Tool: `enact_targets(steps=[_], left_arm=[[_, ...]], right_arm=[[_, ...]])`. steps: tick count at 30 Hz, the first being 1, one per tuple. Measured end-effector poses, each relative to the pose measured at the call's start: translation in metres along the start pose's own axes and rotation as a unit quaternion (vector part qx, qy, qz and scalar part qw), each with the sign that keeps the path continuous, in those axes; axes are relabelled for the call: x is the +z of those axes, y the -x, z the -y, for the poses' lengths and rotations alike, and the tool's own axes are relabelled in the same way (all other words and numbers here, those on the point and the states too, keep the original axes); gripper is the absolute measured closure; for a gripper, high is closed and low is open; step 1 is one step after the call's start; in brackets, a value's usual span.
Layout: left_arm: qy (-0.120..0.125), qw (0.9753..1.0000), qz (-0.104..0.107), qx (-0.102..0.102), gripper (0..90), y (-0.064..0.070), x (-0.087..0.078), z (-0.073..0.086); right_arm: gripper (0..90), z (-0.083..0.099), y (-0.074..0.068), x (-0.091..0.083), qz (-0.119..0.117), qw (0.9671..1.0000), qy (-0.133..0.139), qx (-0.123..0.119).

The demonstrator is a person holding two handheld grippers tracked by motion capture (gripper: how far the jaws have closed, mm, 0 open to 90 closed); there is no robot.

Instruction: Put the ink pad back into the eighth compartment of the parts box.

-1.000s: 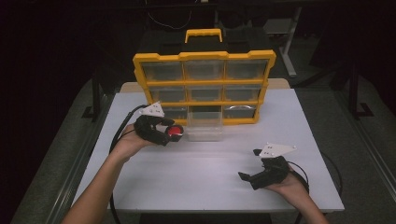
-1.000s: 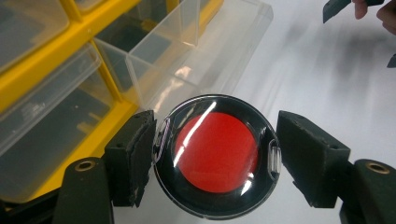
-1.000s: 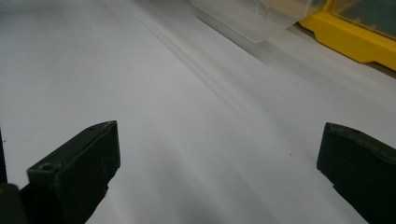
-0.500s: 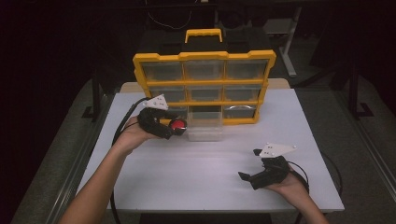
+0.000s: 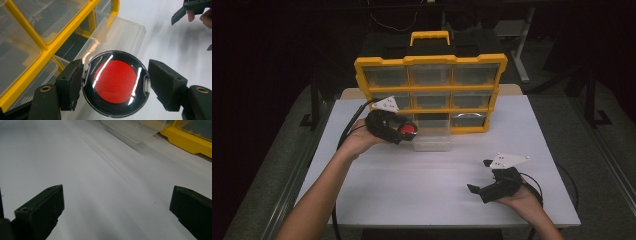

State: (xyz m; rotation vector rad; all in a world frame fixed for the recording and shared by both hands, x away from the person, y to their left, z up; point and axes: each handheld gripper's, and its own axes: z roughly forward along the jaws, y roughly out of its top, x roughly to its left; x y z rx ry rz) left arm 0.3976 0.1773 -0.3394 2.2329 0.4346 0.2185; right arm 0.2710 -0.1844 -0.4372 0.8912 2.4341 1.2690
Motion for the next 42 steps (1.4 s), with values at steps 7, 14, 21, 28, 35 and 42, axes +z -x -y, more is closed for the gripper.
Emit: enact_targets(steps=[7, 14, 21, 28, 35, 42], left_arm=[[-0.003, 1.0000, 0.001, 0.004, 29.6, -0.001, 0.008, -0.006], [-0.006, 0.9999, 0.005, 0.011, 29.6, -0.001, 0.019, -0.016], [-0.007, 0.9998, 0.007, 0.017, 29.6, -0.001, 0.030, -0.026], [-0.012, 0.9997, 0.010, 0.020, 29.6, -0.003, 0.042, -0.032], [-0.013, 0.9998, 0.012, 0.013, 29.6, -0.005, 0.053, -0.035], [-0.021, 0.9996, 0.016, 0.012, 29.6, -0.005, 0.062, -0.037]], right_arm=[[0.0, 0.000, 0.000, 0.000, 0.000, 1.0000, 0.000, 0.000], [0.0, 0.000, 0.000, 0.000, 0.000, 1.0000, 0.000, 0.000], [0.0, 0.000, 0.001, -0.001, 0.000, 1.0000, 0.002, 0.000], [0.0, 0.001, 0.001, -0.002, -0.001, 1.0000, 0.003, -0.001], [0.0, 0.001, 0.001, -0.002, -0.001, 1.0000, 0.003, -0.001], [0.0, 0.001, 0.001, -0.002, -0.001, 1.0000, 0.002, 0.001]])
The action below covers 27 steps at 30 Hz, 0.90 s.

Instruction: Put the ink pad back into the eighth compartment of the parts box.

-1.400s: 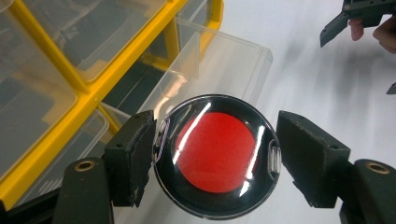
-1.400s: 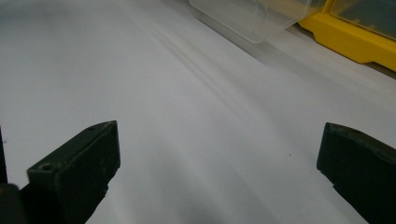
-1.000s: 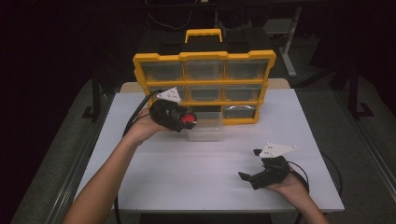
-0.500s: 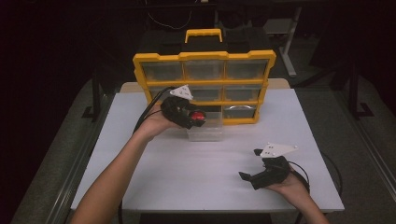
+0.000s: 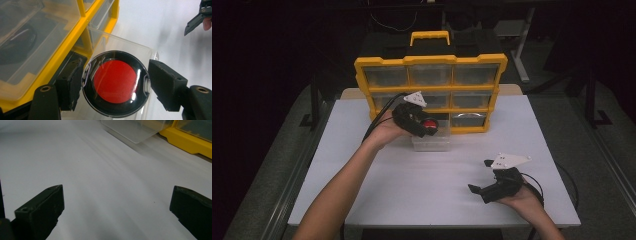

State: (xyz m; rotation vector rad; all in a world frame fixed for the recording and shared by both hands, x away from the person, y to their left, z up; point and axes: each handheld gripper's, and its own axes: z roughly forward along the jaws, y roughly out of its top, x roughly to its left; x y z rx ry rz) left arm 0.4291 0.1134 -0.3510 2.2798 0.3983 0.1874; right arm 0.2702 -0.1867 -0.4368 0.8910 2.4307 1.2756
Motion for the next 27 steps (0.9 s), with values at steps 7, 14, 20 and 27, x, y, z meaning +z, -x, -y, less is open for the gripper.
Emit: enact_targets(steps=[7, 14, 20, 27], left_arm=[[-0.005, 1.0000, 0.004, -0.005, 29.5, -0.001, 0.006, 0.000], [-0.011, 0.9999, 0.006, -0.004, 29.4, -0.003, 0.011, 0.001], [-0.013, 0.9999, 0.008, -0.006, 29.0, -0.002, 0.015, 0.001], [-0.005, 0.9999, 0.002, -0.014, 25.1, -0.004, 0.015, 0.001]], right_arm=[[0.0, 0.000, 0.000, 0.000, 0.001, 1.0000, 0.000, 0.001], [0.0, 0.000, 0.000, -0.001, 0.001, 1.0000, 0.001, 0.001], [0.0, 0.000, 0.000, -0.001, 0.000, 1.0000, 0.002, 0.000], [0.0, 0.001, 0.001, -0.001, 0.001, 1.0000, 0.003, 0.001]])
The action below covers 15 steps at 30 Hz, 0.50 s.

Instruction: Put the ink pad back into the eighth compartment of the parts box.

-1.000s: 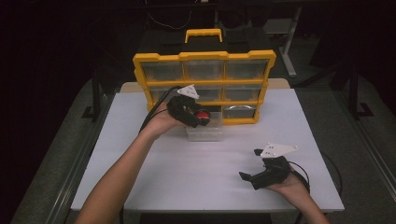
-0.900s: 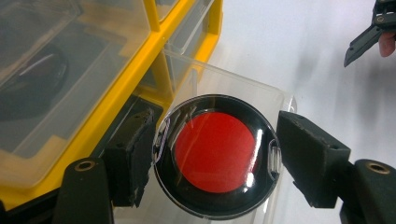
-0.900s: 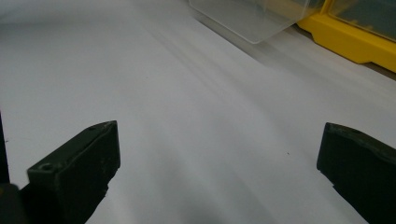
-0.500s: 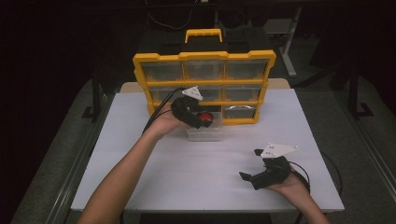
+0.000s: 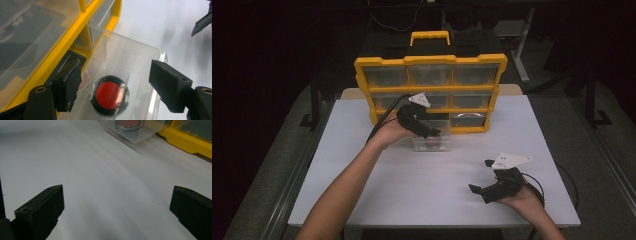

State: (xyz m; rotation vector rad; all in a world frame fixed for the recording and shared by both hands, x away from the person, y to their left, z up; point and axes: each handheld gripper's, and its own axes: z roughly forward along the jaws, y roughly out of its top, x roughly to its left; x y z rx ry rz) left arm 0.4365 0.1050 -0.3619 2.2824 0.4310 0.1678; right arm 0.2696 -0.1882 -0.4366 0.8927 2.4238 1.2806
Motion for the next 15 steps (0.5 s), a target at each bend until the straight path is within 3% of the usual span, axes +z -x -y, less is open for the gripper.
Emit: enact_targets(steps=[15], left_arm=[[0.010, 0.9999, 0.008, -0.007, 22.1, 0.000, -0.015, 0.004]], right_arm=[[0.0, 0.002, 0.003, 0.000, -0.001, 1.0000, -0.002, 0.006]])
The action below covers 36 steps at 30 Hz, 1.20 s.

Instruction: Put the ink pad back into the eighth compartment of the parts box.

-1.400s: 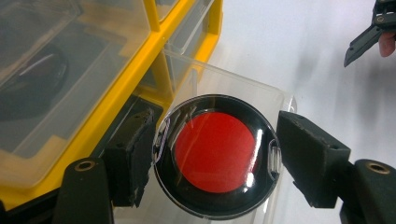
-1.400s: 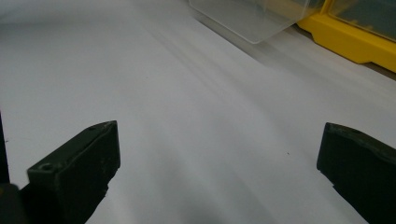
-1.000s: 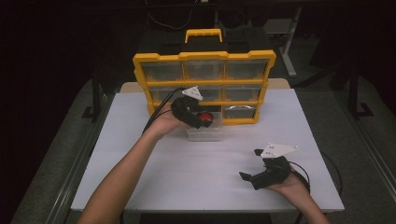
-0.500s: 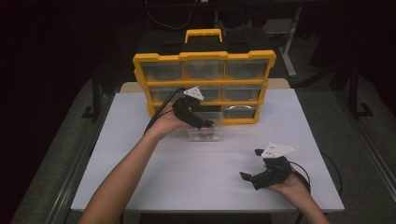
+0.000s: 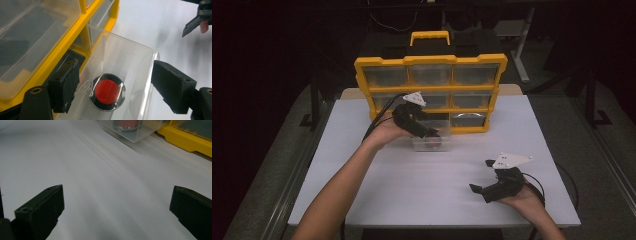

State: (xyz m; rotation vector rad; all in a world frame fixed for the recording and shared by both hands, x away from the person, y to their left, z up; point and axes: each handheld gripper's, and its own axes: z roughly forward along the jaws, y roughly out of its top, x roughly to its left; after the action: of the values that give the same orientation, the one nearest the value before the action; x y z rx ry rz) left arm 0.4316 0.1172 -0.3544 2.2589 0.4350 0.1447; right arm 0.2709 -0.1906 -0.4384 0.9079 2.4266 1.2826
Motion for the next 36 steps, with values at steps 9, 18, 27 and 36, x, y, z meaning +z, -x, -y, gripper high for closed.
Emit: enact_targets(steps=[9, 18, 27, 36], left_arm=[[0.005, 1.0000, -0.002, -0.005, 19.5, 0.001, -0.015, 0.009], [0.013, 0.9999, -0.009, -0.006, 18.6, 0.005, -0.028, 0.018], [0.020, 0.9996, -0.013, -0.015, 16.7, 0.009, -0.037, 0.033], [0.023, 0.9992, -0.023, -0.023, 12.2, 0.013, -0.047, 0.047]], right_arm=[[0.0, 0.000, 0.000, 0.001, -0.001, 1.0000, -0.001, -0.003], [0.0, 0.000, -0.001, 0.001, 0.001, 1.0000, -0.004, -0.003], [0.0, 0.000, 0.000, 0.002, -0.001, 1.0000, -0.005, -0.004], [0.0, 0.000, -0.001, 0.002, 0.000, 1.0000, -0.005, -0.003]])
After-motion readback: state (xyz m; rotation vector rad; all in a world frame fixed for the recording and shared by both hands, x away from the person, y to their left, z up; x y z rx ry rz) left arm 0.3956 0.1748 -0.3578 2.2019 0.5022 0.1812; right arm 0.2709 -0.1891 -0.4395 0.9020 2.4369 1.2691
